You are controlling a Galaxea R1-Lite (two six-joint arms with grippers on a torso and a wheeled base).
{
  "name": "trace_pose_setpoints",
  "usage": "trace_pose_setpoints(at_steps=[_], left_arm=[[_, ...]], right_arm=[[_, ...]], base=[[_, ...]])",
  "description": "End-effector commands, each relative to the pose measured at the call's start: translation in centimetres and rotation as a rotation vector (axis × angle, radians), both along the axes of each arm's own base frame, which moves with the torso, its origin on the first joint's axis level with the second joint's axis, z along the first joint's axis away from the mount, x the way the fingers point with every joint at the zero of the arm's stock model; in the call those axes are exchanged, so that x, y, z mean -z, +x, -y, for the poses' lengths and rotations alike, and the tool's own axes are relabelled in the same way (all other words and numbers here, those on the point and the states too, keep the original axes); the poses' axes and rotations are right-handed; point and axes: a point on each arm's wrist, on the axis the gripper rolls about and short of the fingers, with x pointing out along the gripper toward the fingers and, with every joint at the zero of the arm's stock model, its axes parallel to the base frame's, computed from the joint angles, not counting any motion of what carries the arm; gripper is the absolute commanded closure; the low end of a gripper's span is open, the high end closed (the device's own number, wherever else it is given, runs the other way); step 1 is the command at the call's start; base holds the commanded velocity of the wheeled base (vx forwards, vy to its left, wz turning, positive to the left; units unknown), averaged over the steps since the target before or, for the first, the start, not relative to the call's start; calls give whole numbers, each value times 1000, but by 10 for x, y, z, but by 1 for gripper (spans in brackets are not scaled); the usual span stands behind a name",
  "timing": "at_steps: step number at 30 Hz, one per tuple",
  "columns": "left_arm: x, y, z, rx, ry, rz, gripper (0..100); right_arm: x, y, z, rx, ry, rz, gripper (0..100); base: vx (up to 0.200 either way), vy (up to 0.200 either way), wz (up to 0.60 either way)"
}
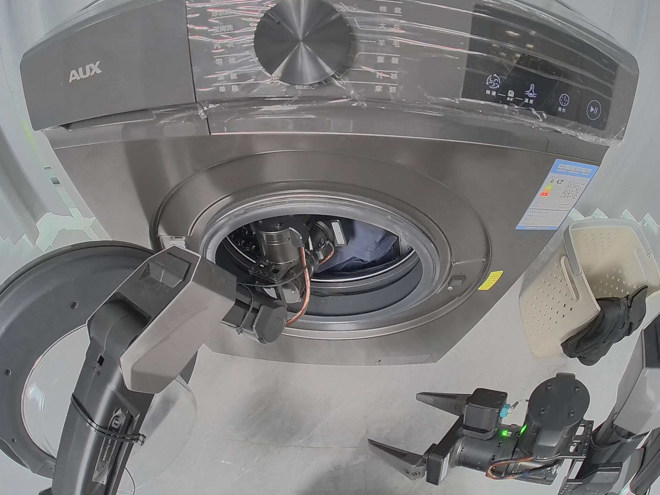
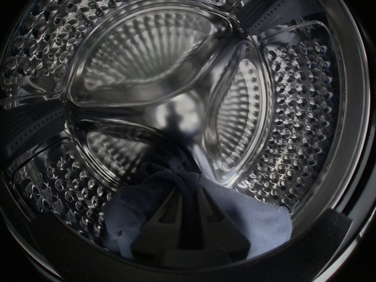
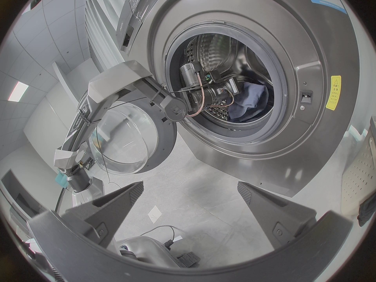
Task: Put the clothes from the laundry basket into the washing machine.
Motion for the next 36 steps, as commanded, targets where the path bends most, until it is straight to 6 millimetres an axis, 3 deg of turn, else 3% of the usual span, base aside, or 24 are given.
trace_pose_setpoints(at_steps=[1, 2, 3, 10, 18, 23, 26, 31, 33, 35, 36], left_arm=[[12, 12, -5, -30, -4, 4, 100], [15, 12, -5, -30, -2, 0, 100], [16, 12, -5, -30, -1, -2, 0], [19, 10, -1, -17, -4, 5, 0], [14, -15, 6, 27, 29, -45, 0], [11, -73, 5, 102, 118, -153, 0], [13, -125, 1, 201, 186, -235, 0], [18, -189, -9, 294, 240, -262, 0], [15, -210, -15, 317, 232, -247, 0], [15, -213, -16, 318, 231, -247, 0], [9, -242, -29, 351, 218, -246, 0]], right_arm=[[1, 0, 0, -2, -2, -3, 0], [1, 0, 0, -2, -2, -3, 0], [0, 0, -1, -2, 0, -2, 0], [2, 0, 0, -2, -5, -5, 0], [1, -1, 0, -2, -4, -4, 0], [1, -1, 1, 0, -3, -4, 0], [0, -2, 3, 1, -5, -5, 0], [-7, -3, 6, 5, 18, 14, 0], [-14, -3, 9, 16, 41, 33, 0], [-15, -4, 10, 19, 45, 35, 0], [-25, -6, 15, 61, 84, 59, 0]], base=[[0, 0, 0], [0, 0, 0], [0, 0, 0], [0, 0, 0], [0, 0, 0], [0, 0, 0], [0, 0, 0], [0, 0, 0], [0, 0, 0], [0, 0, 0], [0, 0, 0]])
